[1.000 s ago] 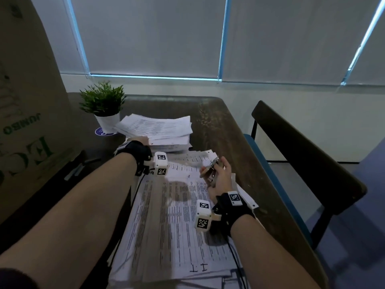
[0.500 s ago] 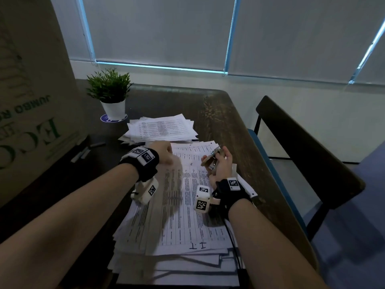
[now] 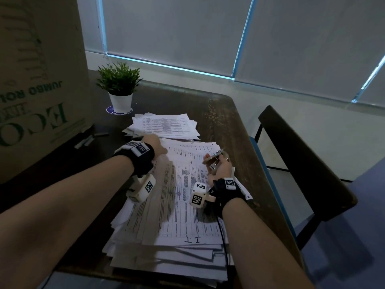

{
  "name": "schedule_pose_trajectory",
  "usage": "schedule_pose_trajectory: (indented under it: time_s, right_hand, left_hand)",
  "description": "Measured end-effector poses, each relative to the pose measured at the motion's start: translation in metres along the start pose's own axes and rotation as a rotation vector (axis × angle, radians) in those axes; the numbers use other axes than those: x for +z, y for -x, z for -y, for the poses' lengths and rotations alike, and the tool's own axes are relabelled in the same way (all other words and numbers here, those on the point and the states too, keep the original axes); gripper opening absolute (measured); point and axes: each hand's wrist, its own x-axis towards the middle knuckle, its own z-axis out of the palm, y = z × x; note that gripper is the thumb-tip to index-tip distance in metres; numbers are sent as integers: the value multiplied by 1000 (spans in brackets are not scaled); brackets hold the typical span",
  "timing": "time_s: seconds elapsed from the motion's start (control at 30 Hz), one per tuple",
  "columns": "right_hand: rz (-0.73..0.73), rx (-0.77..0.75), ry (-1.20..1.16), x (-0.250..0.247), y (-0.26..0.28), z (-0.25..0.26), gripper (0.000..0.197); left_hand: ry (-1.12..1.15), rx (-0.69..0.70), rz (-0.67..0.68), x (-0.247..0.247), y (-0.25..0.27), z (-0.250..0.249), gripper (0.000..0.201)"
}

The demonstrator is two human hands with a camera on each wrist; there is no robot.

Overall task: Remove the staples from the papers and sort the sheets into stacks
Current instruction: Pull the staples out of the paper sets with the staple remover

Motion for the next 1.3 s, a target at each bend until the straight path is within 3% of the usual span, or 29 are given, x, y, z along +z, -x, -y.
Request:
schedule_pose_trajectory:
  time_s: [0.07,0.13,0.2,0.33,0.47,0.57,0.67,0.83,0.97,1.03,1.1,1.17,1.23,1.3]
  right_hand:
    - [-3,-5,2,0,0,1,35]
    - [-2,-14,16,0,0,1,34]
    - [1,-15,19,0,-1,2,34]
    - [19,-13,34,1,0,2,35]
    - [34,12,69,1,4,8,36]
    - [88,26,200,3,8,16,30]
    - [200,-4,459,10,15,25,23]
    - [378,55,762,11,29,27,39]
    - [328,48,806,8,30,26,35]
    - [304,-16,872,11,30,29,42]
    - [340,-111,966,13,34,34,48]
    - [471,-131,1003,18,41,39,52]
    - [608,-135,1127,22,48,42,55]
    - [700,-189,1415,26,53,40,57]
  left_hand:
    - [28,-82,143,3,4,-3,47]
    - [25,-129,160,2,10,-7,51]
    - [45,-171,166,2,12,-10,46]
    - [368,-309,270,10,11,-7,32]
    - [185,-217,71,16,13,-4,42]
    - [27,-170,24,20,13,-5,47]
    - [-53,-79,-34,19,10,-11,33]
    - [-117,-48,95,10,6,-13,26]
    - [-120,-67,40,-2,7,-7,30]
    - [-25,-37,50,-6,5,-7,41]
    - [255,-4,64,-9,3,-8,33]
    - [559,-10,113,-9,2,-5,19]
    - [858,-84,271,-1,1,2,18]
    - [923,-166,297,12,-6,12,34]
